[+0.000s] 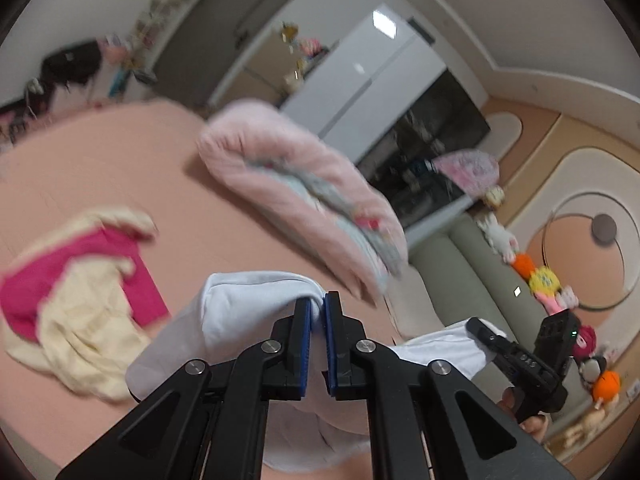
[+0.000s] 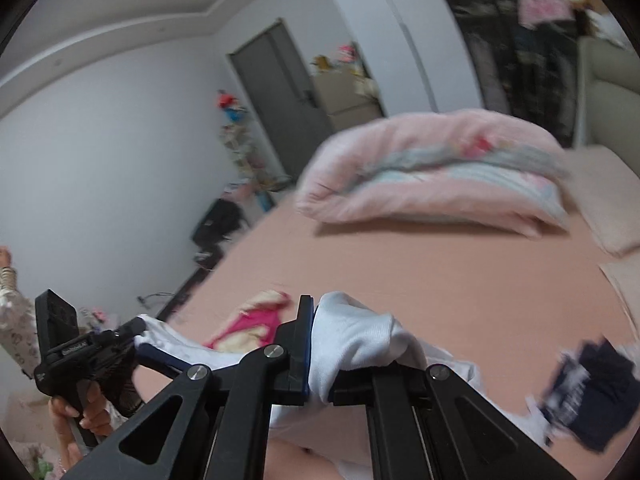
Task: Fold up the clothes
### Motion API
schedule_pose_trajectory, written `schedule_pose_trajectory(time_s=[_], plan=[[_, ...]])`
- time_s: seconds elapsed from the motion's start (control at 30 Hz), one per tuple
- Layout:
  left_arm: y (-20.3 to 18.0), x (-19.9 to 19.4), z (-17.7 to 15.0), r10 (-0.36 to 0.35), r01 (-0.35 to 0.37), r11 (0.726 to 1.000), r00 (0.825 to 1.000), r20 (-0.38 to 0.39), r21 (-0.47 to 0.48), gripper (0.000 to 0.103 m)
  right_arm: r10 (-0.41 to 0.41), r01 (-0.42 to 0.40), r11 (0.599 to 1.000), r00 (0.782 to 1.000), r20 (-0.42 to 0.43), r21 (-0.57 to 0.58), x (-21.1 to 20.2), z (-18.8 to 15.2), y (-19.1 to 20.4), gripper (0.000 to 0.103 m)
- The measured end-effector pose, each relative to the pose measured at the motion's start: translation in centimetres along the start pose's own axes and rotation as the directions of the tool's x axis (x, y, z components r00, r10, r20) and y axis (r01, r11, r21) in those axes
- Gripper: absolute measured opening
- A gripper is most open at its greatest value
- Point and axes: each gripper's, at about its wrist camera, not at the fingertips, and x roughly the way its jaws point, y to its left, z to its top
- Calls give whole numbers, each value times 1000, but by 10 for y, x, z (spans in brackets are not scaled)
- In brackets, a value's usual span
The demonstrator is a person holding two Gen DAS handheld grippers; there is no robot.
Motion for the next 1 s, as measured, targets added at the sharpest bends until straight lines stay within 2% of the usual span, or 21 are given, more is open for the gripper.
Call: schedule_pose_trajectory(time_s=[0.07, 0.13, 0.17, 0.23, 0.3, 0.37, 0.43, 0.57, 0.63, 0.7, 0.73, 0.77, 0.8, 0.83, 0.87, 0.9, 0.97, 1.0], plan=[[0, -23, 26, 14, -16, 1000, 997, 76, 27, 5, 47, -46, 998, 998, 38, -42, 3, 16, 27, 3], [-3, -37, 50, -14, 9, 998, 997, 81, 58, 5, 76, -73, 995, 995, 58, -67, 8, 37, 50, 3], [-2, -40, 58, -32, 28, 997, 998, 62, 67, 5, 91, -87, 994, 994, 61, -64, 11, 45, 56, 3], [2, -37, 58, -12, 10, 998, 1000, 28, 63, 5, 108, -105, 992, 993, 42, -66, 19, 53, 65, 3], [13, -20, 38, 1, 3, 998, 998, -58, 67, 6, 79, -73, 993, 994, 69, -88, 20, 47, 68, 3], [29, 8, 6, -6, 14, 999, 986, -169, 46, 6, 63, -55, 995, 993, 101, -85, 19, 39, 65, 3], [48, 42, -43, -10, 6, 1000, 956, -295, -14, 6, 65, -59, 997, 991, 119, -53, 10, 34, 57, 3], [73, 108, -161, 11, -48, 997, 867, -498, -62, 6, -2, 25, 994, 979, 202, -111, -26, 37, 52, 3], [75, 134, -215, -49, -37, 990, 818, -573, -137, 6, -16, 41, 993, 974, 227, -107, -47, 33, 42, 3], [76, 160, -268, -117, -29, 976, 762, -636, -215, 7, -24, 47, 995, 972, 232, -94, -65, 25, 31, 3], [72, 168, -285, -128, -29, 974, 747, -652, -225, 10, -30, 52, 994, 974, 227, -91, -73, 20, 26, 3], [65, 178, -299, -109, -42, 978, 731, -673, -205, 12, -40, 61, 994, 975, 217, -94, -77, 15, 24, 3], [58, 189, -314, -87, -56, 982, 715, -694, -180, 19, -62, 83, 992, 977, 205, -96, -80, 10, 20, 3], [52, 196, -323, -54, -74, 986, 707, -705, -149, 27, -79, 97, 992, 978, 194, -87, -84, 4, 14, 3], [47, 203, -331, -19, -92, 989, 700, -713, -117, 31, -93, 108, 991, 979, 184, -74, -88, -1, 8, 3], [42, 208, -336, 14, -114, 989, 700, -714, -92, 37, -99, 111, 992, 977, 187, -53, -94, -5, 1, 3], [42, 210, -337, 24, -143, 983, 732, -681, -118, 45, -113, 118, 993, 970, 215, -8, -113, -8, -13, 3], [42, 210, -338, 28, -156, 979, 748, -663, -134, 53, -125, 125, 992, 963, 239, 13, -125, -8, -20, 3]])
